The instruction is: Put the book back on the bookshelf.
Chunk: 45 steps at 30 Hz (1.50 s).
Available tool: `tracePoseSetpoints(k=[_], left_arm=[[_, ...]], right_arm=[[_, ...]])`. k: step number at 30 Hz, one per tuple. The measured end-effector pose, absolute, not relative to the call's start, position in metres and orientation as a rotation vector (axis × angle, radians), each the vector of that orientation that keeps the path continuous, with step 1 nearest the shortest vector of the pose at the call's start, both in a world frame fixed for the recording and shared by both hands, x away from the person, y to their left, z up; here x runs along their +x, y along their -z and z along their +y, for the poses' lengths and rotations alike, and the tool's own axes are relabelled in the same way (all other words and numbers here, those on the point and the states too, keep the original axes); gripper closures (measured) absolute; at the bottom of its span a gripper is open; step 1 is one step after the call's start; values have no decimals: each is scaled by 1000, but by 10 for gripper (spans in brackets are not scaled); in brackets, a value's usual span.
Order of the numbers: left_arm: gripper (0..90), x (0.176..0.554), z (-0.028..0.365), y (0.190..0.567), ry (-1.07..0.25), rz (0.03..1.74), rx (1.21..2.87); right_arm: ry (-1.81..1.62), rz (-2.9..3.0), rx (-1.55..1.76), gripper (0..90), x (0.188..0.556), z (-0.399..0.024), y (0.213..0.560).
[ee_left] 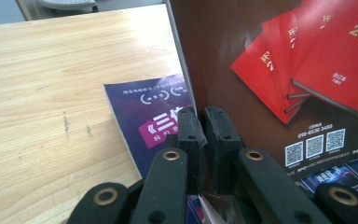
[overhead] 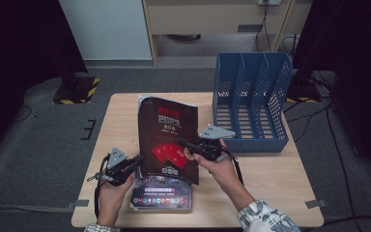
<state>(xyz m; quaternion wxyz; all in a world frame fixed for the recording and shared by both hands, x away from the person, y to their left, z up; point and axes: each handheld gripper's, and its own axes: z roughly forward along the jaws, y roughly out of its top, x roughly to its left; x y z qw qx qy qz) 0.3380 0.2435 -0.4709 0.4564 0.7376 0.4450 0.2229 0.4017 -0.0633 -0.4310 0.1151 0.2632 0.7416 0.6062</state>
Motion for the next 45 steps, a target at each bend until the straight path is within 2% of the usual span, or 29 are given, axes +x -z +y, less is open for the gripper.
tracePoseSetpoints(k=[11,30,45], left_arm=[[852,339,246,470,-542,1066,1843],[851,336,248,472,-540,1058,1825],[846,340,248,473,-530,1068,1822]], right_arm=[[-1812,2181,745,808,399,-66,428],[-1859,2171,706,732,409,-55,394],[-1850,2175,717,729,415,-54,380]])
